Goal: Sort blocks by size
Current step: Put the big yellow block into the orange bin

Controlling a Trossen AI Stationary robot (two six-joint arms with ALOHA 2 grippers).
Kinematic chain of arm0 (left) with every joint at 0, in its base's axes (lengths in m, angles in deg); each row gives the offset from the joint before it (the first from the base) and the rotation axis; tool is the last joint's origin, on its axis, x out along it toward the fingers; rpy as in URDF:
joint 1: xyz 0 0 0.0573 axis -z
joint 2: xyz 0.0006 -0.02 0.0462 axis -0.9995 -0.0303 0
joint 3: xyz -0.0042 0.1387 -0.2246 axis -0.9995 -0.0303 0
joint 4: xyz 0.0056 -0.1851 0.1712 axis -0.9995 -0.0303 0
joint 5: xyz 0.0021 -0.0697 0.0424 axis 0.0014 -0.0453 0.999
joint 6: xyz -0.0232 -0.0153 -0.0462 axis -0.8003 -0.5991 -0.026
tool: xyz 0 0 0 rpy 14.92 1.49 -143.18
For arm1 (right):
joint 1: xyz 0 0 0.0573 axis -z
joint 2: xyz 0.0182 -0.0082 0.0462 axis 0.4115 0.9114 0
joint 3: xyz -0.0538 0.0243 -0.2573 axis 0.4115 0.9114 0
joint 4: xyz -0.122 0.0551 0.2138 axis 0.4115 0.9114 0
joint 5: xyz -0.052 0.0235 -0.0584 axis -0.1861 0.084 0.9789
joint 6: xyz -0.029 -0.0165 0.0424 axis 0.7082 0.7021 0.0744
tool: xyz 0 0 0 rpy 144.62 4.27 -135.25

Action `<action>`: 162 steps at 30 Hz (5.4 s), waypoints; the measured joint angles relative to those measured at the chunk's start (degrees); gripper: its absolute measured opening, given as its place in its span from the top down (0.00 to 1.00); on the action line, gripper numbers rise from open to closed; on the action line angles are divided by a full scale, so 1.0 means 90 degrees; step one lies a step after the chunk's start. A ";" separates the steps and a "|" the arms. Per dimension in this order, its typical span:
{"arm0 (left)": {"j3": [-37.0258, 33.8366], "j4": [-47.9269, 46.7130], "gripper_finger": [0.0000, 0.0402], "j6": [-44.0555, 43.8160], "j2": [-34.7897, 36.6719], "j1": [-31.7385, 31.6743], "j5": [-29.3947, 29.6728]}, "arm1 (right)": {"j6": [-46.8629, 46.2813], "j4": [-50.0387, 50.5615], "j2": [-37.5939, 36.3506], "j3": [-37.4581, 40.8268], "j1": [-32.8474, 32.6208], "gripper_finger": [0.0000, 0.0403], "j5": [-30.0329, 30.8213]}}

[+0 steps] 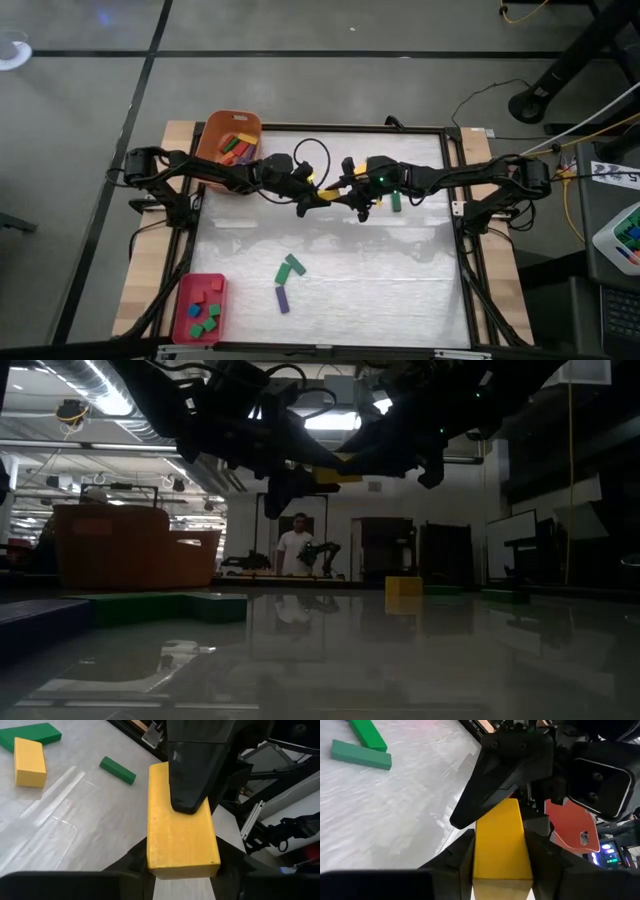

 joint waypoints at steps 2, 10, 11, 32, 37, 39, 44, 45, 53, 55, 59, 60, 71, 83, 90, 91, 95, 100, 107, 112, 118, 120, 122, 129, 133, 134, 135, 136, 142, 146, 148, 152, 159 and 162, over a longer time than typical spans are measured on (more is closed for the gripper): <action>0.0000 0.0002 0.69 -0.0005 0.0000 0.0000 0.0007 | 0.0000 0.0007 0.0000 0.0000 0.0000 0.65 0.0007; 0.0000 0.0007 0.69 -0.0118 0.0000 0.0000 0.0043 | -0.0006 0.0076 0.0000 0.0002 0.0000 0.65 0.0114; 0.0000 0.0005 0.69 -0.0131 0.0000 0.0000 0.0046 | -0.0010 0.0078 0.0000 0.0002 0.0000 0.64 0.0143; -0.0007 -0.2185 0.70 0.0353 0.1607 -0.1653 0.0298 | 0.0979 0.2129 -0.1232 0.0022 0.0064 0.37 0.2468; -0.0007 -0.4067 0.70 0.0903 0.2784 -0.2430 0.1318 | 0.1110 0.3209 -0.1254 0.0024 0.0314 0.37 0.2279; -0.0007 -0.4694 0.70 0.0935 0.3202 -0.2631 0.1794 | 0.1118 0.3494 -0.1175 0.0024 0.0480 0.37 0.2103; -0.0006 -0.6079 0.68 0.0923 0.3860 -0.2889 0.2671 | 0.1436 0.3576 -0.0814 0.0035 0.0888 0.37 0.1563; -0.0007 -0.6295 0.67 0.0925 0.3910 -0.2908 0.2812 | 0.1574 0.3537 -0.0709 0.0034 0.0976 0.37 0.1442; -0.0010 -0.7358 0.58 0.0704 0.3871 -0.2973 0.3499 | 0.2060 0.3344 0.0219 0.0034 0.1544 0.37 0.1259; -0.0010 -0.7470 0.56 0.0687 0.3824 -0.2973 0.3576 | 0.2180 0.3250 0.0390 0.0029 0.1688 0.37 0.1304; -0.0012 -0.7524 0.53 0.0678 0.3757 -0.2973 0.3577 | 0.2340 0.2987 0.0664 0.0024 0.1998 0.37 0.1299; -0.0012 -0.7510 0.53 0.0667 0.3757 -0.2966 0.3577 | 0.2376 0.2967 0.0715 0.0024 0.2074 0.37 0.1296; -0.0012 -0.7493 0.54 0.0106 0.3759 -0.2956 0.3515 | 0.2503 0.2953 0.1230 0.0011 0.2830 0.37 0.0653; -0.0015 -0.6027 0.54 0.0036 0.3759 -0.2349 0.2695 | 0.2154 0.2803 0.1352 0.0012 0.2765 0.59 0.0211; -0.0015 -0.4823 0.54 0.0037 0.3759 -0.1579 0.2681 | 0.1639 0.2264 0.1382 0.0027 0.2548 0.67 0.0117; -0.0015 -0.4751 0.54 0.0037 0.3760 -0.1467 0.2680 | 0.1609 0.2166 0.1382 0.0033 0.2479 0.67 0.0126; -0.0015 -0.4648 0.54 0.0037 0.3759 -0.1078 0.2679 | 0.1600 0.1605 0.1382 0.0036 0.2085 0.66 0.0119; -0.0019 -0.4383 0.54 -0.0025 0.3656 -0.0737 0.2687 | 0.1600 0.0813 0.1377 0.0036 0.1482 0.64 0.0191; -0.0022 -0.3893 0.54 -0.0433 0.2887 -0.0297 0.2686 | 0.1637 -0.0097 0.1375 0.0027 0.0727 0.66 0.0458; -0.0022 -0.3356 0.54 -0.1093 0.2113 -0.0016 0.2600 | 0.1706 -0.0361 0.1363 0.0024 0.0334 0.65 0.0701; -0.0022 -0.2452 0.54 -0.1723 0.1227 0.0124 0.1408 | 0.1935 -0.0358 0.1362 0.0024 -0.0063 0.66 0.0832; -0.0022 -0.2288 0.54 -0.1926 0.0982 0.0163 0.1217 | 0.2029 -0.0360 0.1362 0.0024 -0.0225 0.66 0.1097; -0.0022 -0.2261 0.54 -0.2116 0.0782 0.0193 0.1141 | 0.2185 -0.0362 0.1362 0.0024 -0.0390 0.66 0.1443; -0.0022 -0.2083 0.54 -0.2264 0.0461 0.0223 0.0694 | 0.2678 -0.0380 0.1362 0.0022 -0.0852 0.66 0.2593; -0.0022 -0.1963 0.54 -0.2099 0.0447 0.0340 0.0682 | 0.2691 -0.0546 0.1362 0.0019 -0.0965 0.66 0.2929; -0.0022 -0.1964 0.54 -0.2084 0.0449 0.0373 0.0680 | 0.2694 -0.0612 0.1360 0.0019 -0.0967 0.65 0.2975; -0.0022 -0.1961 0.54 -0.2081 0.0447 0.0407 0.0678 | 0.2695 -0.0705 0.1360 0.0019 -0.0969 0.65 0.3007; -0.0022 -0.1950 0.54 -0.2082 0.0447 0.0439 0.0680 | 0.2694 -0.0776 0.1358 0.0017 -0.0968 0.65 0.3007; -0.0022 -0.1882 0.54 -0.2079 0.0449 0.0554 0.0728 | 0.2702 -0.1045 0.1350 0.0017 -0.0959 0.65 0.2910; -0.0022 -0.1875 0.54 -0.2079 0.0449 0.0554 0.0726 | 0.2701 -0.1054 0.1350 0.0017 -0.0957 0.65 0.2742; -0.0022 -0.1877 0.54 -0.2079 0.0449 0.0554 0.0726 | 0.2701 -0.1054 0.1350 0.0017 -0.0957 0.65 0.2740; -0.0022 -0.1870 0.55 -0.2081 0.0449 0.0554 0.0732 | 0.2701 -0.1134 0.1350 0.0017 -0.0957 0.65 0.2717; -0.0024 -0.1930 0.70 -0.2095 0.0449 0.0551 0.0901 | 0.2677 -0.1120 0.1353 0.0019 -0.0955 0.65 0.2692; -0.0024 -0.1928 0.70 -0.2112 0.0449 0.0551 0.0923 | 0.2676 -0.1120 0.1353 0.0019 -0.0954 0.65 0.2689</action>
